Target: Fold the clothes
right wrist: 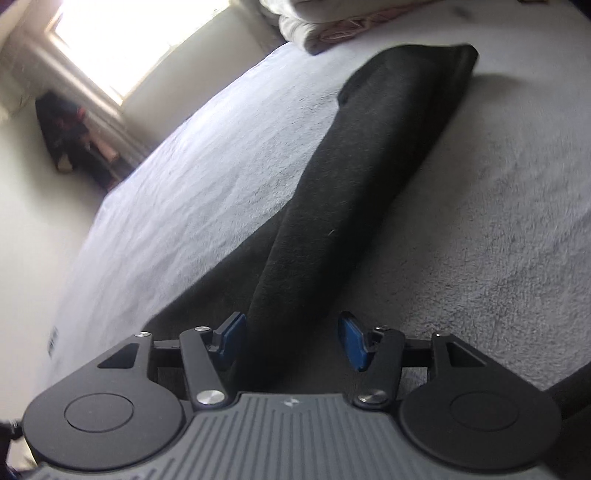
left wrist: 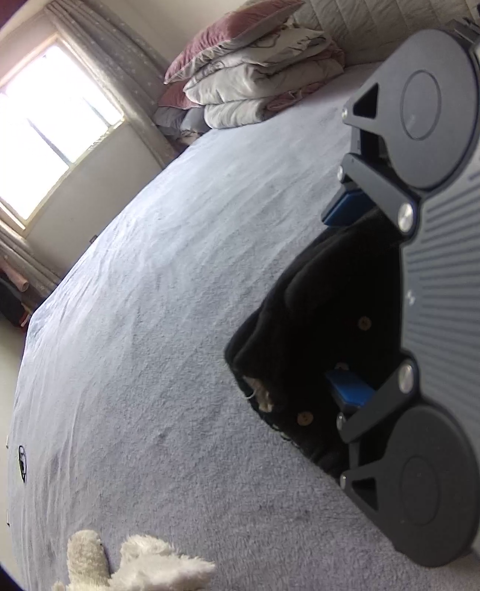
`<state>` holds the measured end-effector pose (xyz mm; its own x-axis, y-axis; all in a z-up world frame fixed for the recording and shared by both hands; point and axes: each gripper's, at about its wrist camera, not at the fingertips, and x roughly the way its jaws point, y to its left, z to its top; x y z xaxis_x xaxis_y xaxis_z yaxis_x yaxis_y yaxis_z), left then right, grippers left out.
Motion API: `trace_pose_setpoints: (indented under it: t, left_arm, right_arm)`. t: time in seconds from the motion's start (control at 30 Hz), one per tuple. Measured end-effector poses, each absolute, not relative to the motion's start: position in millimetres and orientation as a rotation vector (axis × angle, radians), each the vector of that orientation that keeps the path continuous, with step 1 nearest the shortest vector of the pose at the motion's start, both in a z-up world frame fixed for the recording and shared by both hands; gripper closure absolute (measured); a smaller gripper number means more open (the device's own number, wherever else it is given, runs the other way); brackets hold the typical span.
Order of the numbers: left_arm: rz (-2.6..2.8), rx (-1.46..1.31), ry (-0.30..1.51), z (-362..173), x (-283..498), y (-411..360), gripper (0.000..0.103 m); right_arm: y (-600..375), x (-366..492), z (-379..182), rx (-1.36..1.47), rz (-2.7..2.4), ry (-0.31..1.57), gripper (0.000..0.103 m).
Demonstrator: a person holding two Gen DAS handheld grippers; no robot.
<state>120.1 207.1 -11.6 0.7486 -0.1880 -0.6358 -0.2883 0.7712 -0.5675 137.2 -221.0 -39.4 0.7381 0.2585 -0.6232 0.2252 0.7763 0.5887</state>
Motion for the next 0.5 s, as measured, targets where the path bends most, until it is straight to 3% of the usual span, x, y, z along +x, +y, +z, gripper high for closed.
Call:
trace_pose_setpoints:
  t: [0.13, 0.2, 0.23, 0.3, 0.33, 0.4, 0.5]
  left_arm:
    - [0.071, -0.709, 0.725, -10, 127, 212, 0.018]
    - [0.095, -0.751, 0.737, -16, 132, 216, 0.03]
    - [0.102, -0.773, 0.745, -19, 134, 218, 0.043]
    - [0.09, -0.821, 0.752, -25, 134, 222, 0.06]
    - [0.087, -0.83, 0.755, -25, 132, 222, 0.069]
    - [0.082, -0.827, 0.759, -23, 129, 223, 0.076]
    - [0.068, -0.801, 0.76, -18, 124, 224, 0.084]
  right_arm:
    - [-220, 138, -45, 0.738, -0.002, 0.706, 0.044]
    - [-215, 138, -48, 0.73, -0.014, 0.68, 0.045]
    - [-212, 136, -48, 0.709, -0.01, 0.671, 0.047]
    - [-207, 134, -46, 0.677, 0.001, 0.65, 0.071]
    - [-206, 131, -44, 0.674, 0.002, 0.633, 0.077]
    - [-207, 126, -37, 0.671, -0.001, 0.594, 0.086]
    - [-205, 115, -19, 0.645, -0.005, 0.53, 0.087]
